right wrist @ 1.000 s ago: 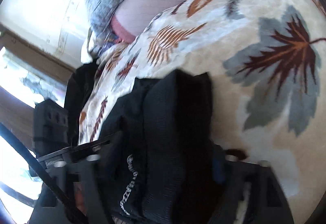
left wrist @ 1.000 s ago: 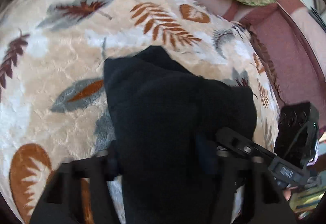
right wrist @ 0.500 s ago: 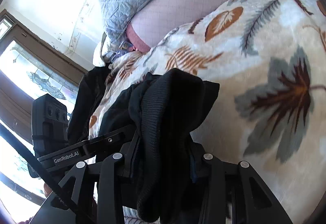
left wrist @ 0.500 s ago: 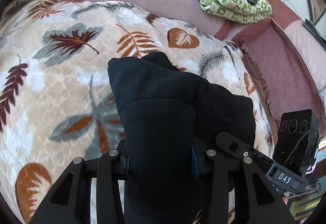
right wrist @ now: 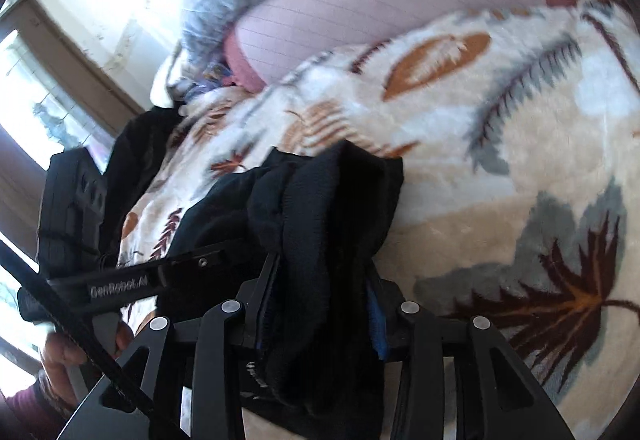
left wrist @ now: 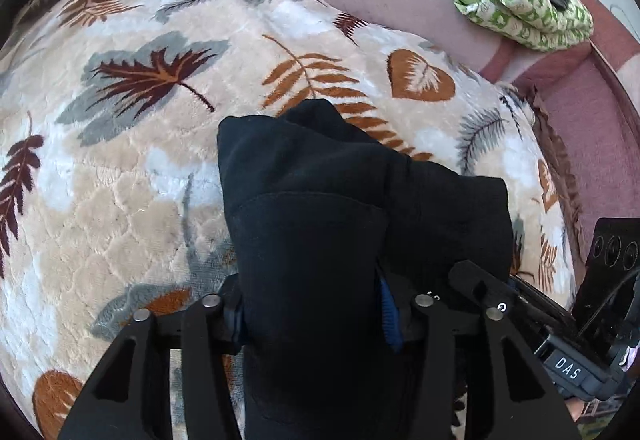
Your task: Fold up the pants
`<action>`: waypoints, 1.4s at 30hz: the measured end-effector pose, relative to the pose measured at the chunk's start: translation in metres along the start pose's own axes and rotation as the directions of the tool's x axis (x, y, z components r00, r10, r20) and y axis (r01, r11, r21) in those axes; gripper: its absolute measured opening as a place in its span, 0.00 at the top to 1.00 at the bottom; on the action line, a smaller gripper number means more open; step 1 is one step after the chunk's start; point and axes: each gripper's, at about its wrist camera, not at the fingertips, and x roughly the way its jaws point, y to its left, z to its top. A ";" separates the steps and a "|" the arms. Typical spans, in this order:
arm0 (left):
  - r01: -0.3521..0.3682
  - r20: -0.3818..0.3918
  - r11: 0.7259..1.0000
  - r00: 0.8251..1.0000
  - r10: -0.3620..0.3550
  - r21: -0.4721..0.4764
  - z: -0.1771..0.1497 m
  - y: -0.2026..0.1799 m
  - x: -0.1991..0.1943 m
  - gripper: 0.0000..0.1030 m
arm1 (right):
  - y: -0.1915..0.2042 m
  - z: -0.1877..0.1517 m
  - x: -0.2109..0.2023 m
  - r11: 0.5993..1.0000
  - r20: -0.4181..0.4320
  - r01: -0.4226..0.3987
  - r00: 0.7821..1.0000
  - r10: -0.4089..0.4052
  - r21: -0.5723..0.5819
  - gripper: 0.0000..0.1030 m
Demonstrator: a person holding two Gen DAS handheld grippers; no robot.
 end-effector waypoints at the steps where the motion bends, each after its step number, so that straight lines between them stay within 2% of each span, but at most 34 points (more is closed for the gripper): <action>1: 0.002 0.002 1.000 1.000 -0.002 -0.003 0.001 0.001 0.000 0.51 | -0.001 0.002 0.001 1.000 -0.004 -0.001 1.000 0.001 0.004 0.56; 2: 0.002 0.002 1.000 1.000 -0.002 -0.007 0.001 0.002 0.000 0.50 | 0.000 0.004 0.000 1.000 -0.004 0.002 1.000 -0.002 0.001 0.55; 4: 0.007 0.000 1.000 1.000 -0.007 -0.017 0.001 0.004 -0.002 0.50 | 0.006 0.006 -0.003 0.999 0.009 0.023 1.000 -0.023 -0.029 0.46; 7: 0.000 0.016 0.999 1.000 0.000 -0.034 -0.003 0.008 -0.014 0.49 | 0.013 0.008 -0.008 0.992 0.042 0.099 0.994 -0.096 -0.074 0.41; 11: -0.008 0.065 0.999 0.998 0.011 -0.051 -0.015 0.015 -0.044 0.42 | -0.001 0.008 -0.013 0.991 0.055 0.128 0.990 -0.127 -0.031 0.35; 14: -0.076 0.124 0.997 0.989 0.076 -0.006 -0.031 0.011 -0.076 0.38 | -0.013 0.004 -0.023 0.987 0.081 0.159 0.983 -0.162 0.037 0.35; 15: -0.104 0.148 0.994 0.984 0.101 0.014 -0.037 0.008 -0.086 0.34 | -0.014 0.003 -0.027 0.985 0.090 0.166 0.981 -0.170 0.048 0.35; 18: -0.171 0.221 0.983 0.963 0.153 0.064 -0.055 0.001 -0.110 0.29 | -0.008 -0.007 -0.042 0.979 0.125 0.194 0.972 -0.201 0.064 0.35; 22: -0.177 0.269 0.980 0.952 0.146 0.095 -0.074 -0.006 -0.128 0.29 | 0.011 -0.032 -0.051 0.965 0.128 0.253 0.957 -0.259 0.061 0.35; 25: -0.147 0.299 0.982 0.948 0.106 0.116 -0.083 -0.007 -0.147 0.29 | 0.037 -0.059 -0.060 0.957 0.118 0.289 0.950 -0.291 0.030 0.35; 27: -0.172 0.343 0.978 0.931 0.122 0.119 -0.084 -0.004 -0.168 0.29 | 0.055 -0.064 -0.065 0.960 0.115 0.280 0.953 -0.278 0.005 0.35; 31: -0.266 0.464 0.962 0.860 0.209 0.058 -0.084 0.008 -0.225 0.27 | 0.100 -0.049 -0.087 0.985 0.141 0.175 0.975 -0.171 -0.012 0.34; 32: -0.283 0.488 0.959 0.842 0.231 0.035 -0.085 0.012 -0.239 0.20 | 0.115 -0.041 -0.099 0.995 0.156 0.103 0.983 -0.102 0.000 0.33; 34: -0.309 0.501 0.951 0.826 0.259 0.018 -0.087 0.016 -0.253 0.16 | 0.130 -0.033 -0.114 1.000 0.186 0.011 0.983 -0.014 0.016 0.16; 36: -0.327 0.495 0.945 0.824 0.275 0.020 -0.091 0.018 -0.255 0.16 | 0.142 -0.029 -0.127 0.999 0.221 -0.042 0.974 0.037 0.019 0.13; 37: -0.330 0.489 0.944 0.827 0.276 0.026 -0.094 0.017 -0.252 0.16 | 0.146 -0.030 -0.128 0.999 0.225 -0.039 0.974 0.036 0.010 0.13; 39: -0.334 0.462 0.942 0.842 0.279 0.040 -0.098 0.013 -0.239 0.16 | 0.145 -0.034 -0.125 0.999 0.234 0.025 0.972 -0.015 -0.040 0.13; 42: -0.322 0.401 0.945 0.873 0.276 0.050 -0.105 0.001 -0.209 0.16 | 0.129 -0.048 -0.113 0.974 0.238 0.208 0.954 -0.182 -0.089 0.13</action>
